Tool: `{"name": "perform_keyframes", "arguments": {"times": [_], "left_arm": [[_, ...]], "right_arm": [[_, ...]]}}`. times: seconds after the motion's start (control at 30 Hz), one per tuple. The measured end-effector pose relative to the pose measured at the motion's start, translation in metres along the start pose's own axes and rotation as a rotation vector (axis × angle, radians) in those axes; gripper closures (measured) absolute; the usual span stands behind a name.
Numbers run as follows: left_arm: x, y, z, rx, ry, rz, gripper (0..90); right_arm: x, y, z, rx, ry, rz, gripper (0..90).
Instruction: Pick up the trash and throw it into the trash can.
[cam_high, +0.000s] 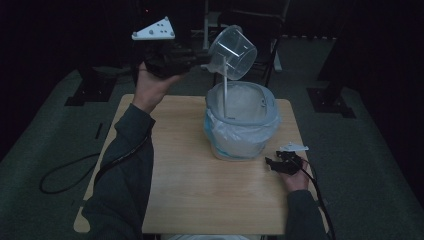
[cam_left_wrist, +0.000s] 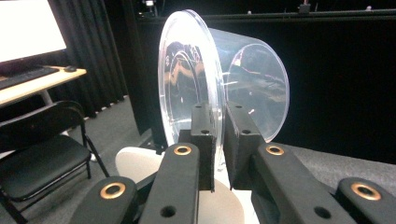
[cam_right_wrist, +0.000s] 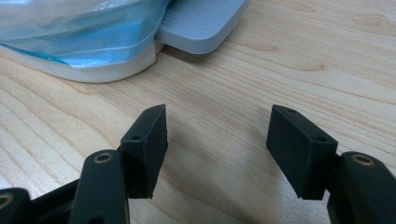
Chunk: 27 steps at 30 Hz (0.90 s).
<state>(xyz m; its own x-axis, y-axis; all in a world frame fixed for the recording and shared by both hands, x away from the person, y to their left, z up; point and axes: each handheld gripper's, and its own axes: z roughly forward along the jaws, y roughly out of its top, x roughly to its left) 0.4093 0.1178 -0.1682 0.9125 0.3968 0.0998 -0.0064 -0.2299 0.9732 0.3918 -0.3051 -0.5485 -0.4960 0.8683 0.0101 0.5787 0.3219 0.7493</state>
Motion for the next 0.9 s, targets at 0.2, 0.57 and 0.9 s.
{"name": "perform_keyframes", "arguments": {"times": [0.2, 0.57, 0.9], "left_arm": [[-0.002, 0.002, 0.009, 0.0, -0.012, -0.001, 84.1], [-0.004, 0.002, 0.03, 0.008, -0.031, -0.007, 84.1], [-0.007, 0.001, 0.043, 0.034, -0.03, 0.003, 84.1]], "right_arm": [[0.0, 0.0, 0.0, 0.0, 0.0, 0.0, 37.2], [0.0, 0.0, 0.0, 0.0, 0.001, -0.001, 37.2], [0.0, 0.0, 0.0, 0.001, 0.002, 0.0, 37.1]]}}
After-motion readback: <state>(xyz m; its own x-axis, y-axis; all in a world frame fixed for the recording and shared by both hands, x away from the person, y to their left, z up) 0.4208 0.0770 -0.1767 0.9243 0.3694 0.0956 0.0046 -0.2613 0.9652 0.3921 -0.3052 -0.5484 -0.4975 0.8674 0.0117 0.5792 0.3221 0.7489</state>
